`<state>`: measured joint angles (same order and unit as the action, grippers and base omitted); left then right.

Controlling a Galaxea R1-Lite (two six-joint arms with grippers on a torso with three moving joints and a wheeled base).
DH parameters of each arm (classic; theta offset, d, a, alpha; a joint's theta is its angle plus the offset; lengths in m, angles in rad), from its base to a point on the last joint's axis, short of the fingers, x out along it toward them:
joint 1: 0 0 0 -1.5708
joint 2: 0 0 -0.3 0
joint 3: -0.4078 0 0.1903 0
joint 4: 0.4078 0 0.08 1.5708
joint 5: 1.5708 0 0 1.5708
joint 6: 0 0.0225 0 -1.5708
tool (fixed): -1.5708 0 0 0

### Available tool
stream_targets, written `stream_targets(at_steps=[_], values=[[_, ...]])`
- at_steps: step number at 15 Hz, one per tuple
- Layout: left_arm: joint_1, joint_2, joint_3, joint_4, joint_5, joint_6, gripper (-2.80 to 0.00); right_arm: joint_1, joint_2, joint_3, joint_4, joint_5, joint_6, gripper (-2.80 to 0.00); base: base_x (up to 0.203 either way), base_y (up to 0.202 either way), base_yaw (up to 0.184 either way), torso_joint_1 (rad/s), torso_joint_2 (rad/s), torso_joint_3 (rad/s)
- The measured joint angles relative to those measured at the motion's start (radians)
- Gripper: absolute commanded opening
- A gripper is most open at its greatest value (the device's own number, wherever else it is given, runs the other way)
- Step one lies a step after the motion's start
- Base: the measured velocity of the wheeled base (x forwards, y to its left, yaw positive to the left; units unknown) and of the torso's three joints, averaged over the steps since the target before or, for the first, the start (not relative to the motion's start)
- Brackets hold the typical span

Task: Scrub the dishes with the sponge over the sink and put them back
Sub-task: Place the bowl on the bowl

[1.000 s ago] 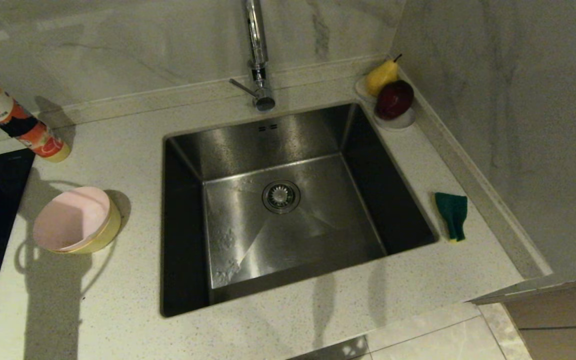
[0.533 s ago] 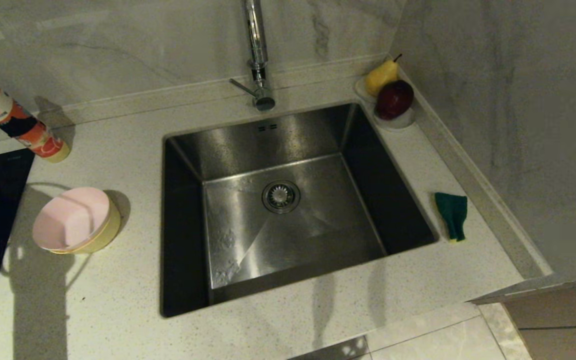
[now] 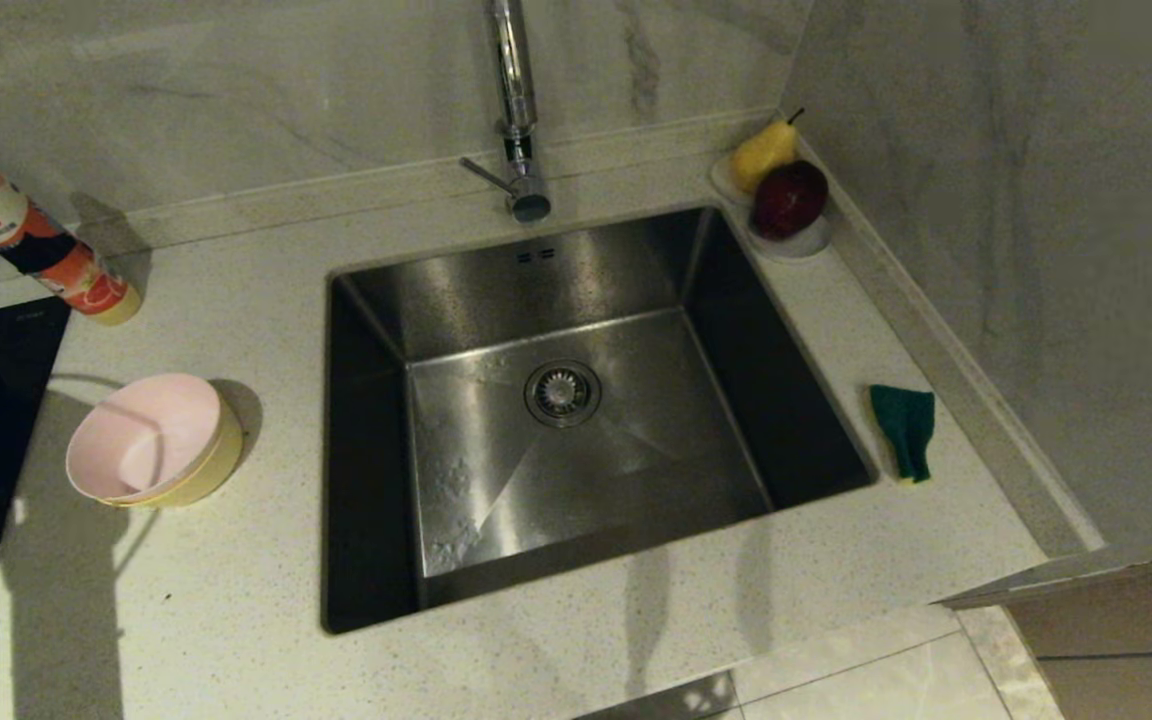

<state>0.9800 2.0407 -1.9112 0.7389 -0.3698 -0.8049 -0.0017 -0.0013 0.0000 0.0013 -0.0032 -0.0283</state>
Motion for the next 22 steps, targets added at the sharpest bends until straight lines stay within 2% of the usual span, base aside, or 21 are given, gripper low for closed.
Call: stream_targets(at_steps=[14, 15, 19, 22], values=[[0.002, 0.087, 0.005, -0.004, -0.021, 0.003, 0.00, 0.000, 0.000, 0.000, 0.000, 0.000, 0.000, -2.80, 0.000, 0.000, 0.000, 0.000, 0.00, 0.000], [0.002, 0.091, 0.005, -0.004, -0.021, 0.003, -2.80, 0.000, 0.000, 0.000, 0.000, 0.000, 0.000, -2.80, 0.000, 0.000, 0.000, 0.000, 0.00, 0.000], [0.002, 0.098, 0.000, -0.002, -0.022, 0.001, -2.80, 0.000, 0.000, 0.000, 0.000, 0.000, 0.000, -2.80, 0.000, 0.000, 0.000, 0.000, 0.00, 0.000], [0.002, 0.090, -0.008, -0.001, -0.058, -0.002, -2.80, 0.000, 0.000, 0.000, 0.000, 0.000, 0.000, -2.80, 0.000, 0.000, 0.000, 0.000, 0.00, 0.000]])
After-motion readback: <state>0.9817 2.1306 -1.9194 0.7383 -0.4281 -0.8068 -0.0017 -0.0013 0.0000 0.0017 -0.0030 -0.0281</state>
